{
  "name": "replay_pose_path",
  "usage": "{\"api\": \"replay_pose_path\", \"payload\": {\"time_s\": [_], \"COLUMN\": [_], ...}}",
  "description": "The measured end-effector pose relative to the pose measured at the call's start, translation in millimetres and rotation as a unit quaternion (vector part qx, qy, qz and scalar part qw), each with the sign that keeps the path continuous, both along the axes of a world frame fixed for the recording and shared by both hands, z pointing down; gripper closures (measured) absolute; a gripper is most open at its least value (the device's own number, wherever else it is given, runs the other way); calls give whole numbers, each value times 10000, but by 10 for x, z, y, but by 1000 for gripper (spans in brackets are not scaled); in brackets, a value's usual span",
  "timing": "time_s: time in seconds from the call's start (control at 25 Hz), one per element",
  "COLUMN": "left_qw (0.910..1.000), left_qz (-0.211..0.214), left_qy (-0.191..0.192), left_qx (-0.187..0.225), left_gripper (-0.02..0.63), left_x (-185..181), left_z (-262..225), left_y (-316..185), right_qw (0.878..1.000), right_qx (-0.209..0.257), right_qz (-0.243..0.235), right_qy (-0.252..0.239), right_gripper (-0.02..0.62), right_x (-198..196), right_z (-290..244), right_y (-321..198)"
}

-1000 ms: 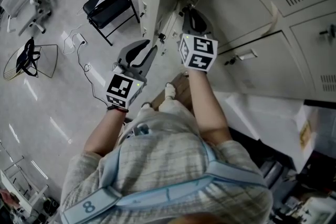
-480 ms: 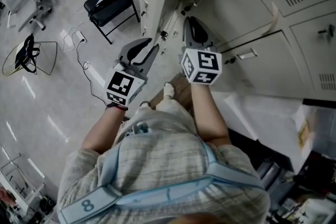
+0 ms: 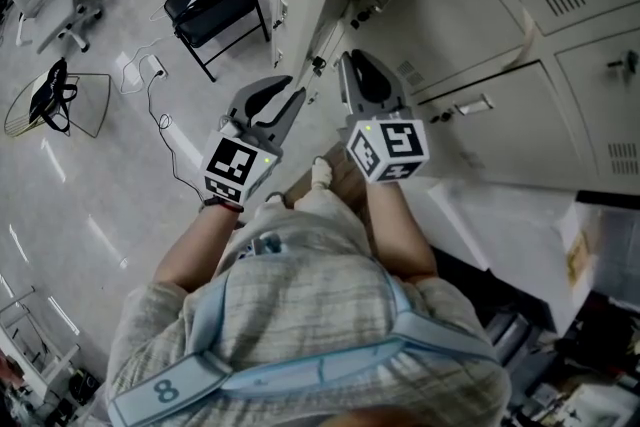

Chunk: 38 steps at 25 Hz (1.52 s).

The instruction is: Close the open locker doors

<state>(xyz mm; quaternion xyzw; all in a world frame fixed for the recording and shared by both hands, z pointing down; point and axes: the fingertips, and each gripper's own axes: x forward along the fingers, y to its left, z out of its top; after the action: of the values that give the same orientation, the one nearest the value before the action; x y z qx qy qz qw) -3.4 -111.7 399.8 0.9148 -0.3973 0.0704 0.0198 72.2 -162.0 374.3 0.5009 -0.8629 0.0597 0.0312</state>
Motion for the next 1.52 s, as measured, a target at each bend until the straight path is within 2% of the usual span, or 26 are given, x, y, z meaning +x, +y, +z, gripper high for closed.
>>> {"api": "replay_pose_path", "payload": {"time_s": [0.36,0.44,0.48,0.76,0.88,1.52], "left_qw": [9999,9998,9998,9993,9990,9970], "left_qz": [-155,-185,-203,-364,-423,-765], "left_qy": [8,5,3,3,5,-27], "left_qx": [-51,-65,-73,-112,-113,-101], "left_gripper": [512,512,512,512,512,512], "left_x": [-120,-142,-153,-243,-260,-303], "left_z": [28,37,41,77,69,46], "left_y": [31,36,37,19,-10,-154], "right_qw": [9961,9941,9934,9890,9866,9809], "right_qx": [-200,-291,-317,-357,-403,-392], "right_qz": [-847,-1037,-1096,-1431,-1568,-1866], "right_qy": [-126,-138,-122,101,212,396], "right_gripper": [555,509,506,506,476,476], "right_x": [-317,-391,-415,-490,-538,-683], "right_z": [124,167,183,304,346,423], "right_y": [87,82,71,-50,-93,-304]}}
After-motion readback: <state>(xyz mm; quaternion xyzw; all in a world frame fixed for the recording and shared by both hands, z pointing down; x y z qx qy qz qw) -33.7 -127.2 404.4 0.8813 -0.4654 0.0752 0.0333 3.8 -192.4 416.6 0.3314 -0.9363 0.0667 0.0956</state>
